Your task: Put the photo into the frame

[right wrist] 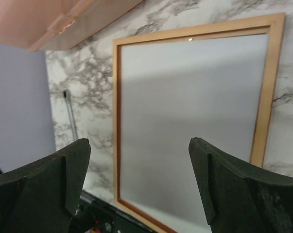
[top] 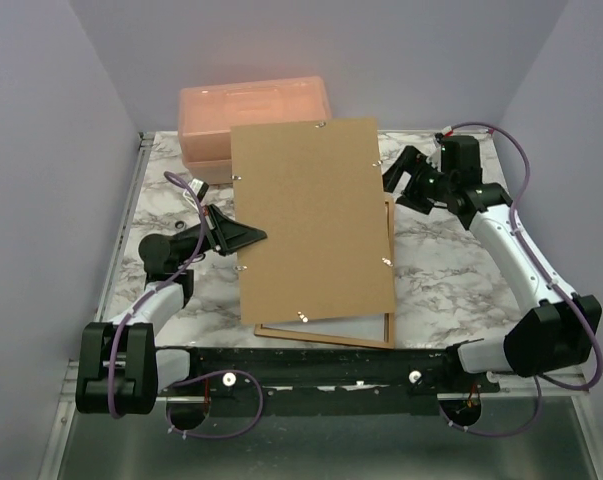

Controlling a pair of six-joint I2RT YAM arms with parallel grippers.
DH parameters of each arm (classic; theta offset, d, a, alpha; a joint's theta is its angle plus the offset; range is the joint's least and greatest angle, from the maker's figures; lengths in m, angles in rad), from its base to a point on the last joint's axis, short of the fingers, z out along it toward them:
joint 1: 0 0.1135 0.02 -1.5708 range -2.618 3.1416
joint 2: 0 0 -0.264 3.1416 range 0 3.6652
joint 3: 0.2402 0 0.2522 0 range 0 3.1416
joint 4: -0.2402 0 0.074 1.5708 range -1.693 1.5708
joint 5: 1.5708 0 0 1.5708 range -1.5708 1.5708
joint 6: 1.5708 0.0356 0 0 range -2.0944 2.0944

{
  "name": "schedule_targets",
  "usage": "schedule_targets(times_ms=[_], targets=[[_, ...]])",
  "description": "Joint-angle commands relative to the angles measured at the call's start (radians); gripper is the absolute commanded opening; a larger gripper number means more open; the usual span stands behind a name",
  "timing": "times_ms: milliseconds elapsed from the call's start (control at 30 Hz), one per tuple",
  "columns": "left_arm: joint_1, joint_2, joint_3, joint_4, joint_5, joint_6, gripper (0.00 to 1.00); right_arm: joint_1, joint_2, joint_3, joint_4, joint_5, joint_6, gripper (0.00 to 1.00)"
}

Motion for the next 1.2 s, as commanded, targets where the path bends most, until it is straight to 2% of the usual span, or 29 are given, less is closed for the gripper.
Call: schedule_targets(times_ms=[0, 100, 267, 567, 700, 1167], targets=[[-0.015, -0.027, -0.015, -0.118, 0.011, 0.138, 0.0, 0.088, 0.09, 0.107, -0.131, 0.183, -0.055, 0.91], [-0.014, -0.024, -0.021, -0.201, -0.002, 0.197, 0.0, 0.112, 0.099, 0.126, -0.156, 0.255, -0.059, 0.91], [-0.015, 0.001, -0.027, -0.224, -0.016, 0.223, 0.0, 0.113, 0.061, 0.107, -0.186, 0.35, -0.077, 0.93], [-0.014, 0.1, -0.066, -0.08, -0.024, 0.169, 0.0, 0.113, -0.02, -0.046, -0.203, 0.364, -0.081, 0.94], [-0.013, 0.138, -0.08, -0.032, -0.01, 0.158, 0.0, 0.113, -0.035, -0.063, -0.203, 0.373, -0.082, 0.93], [-0.015, 0.179, -0.123, 0.037, 0.009, 0.146, 0.0, 0.112, 0.153, 0.068, -0.157, 0.39, -0.12, 0.85]])
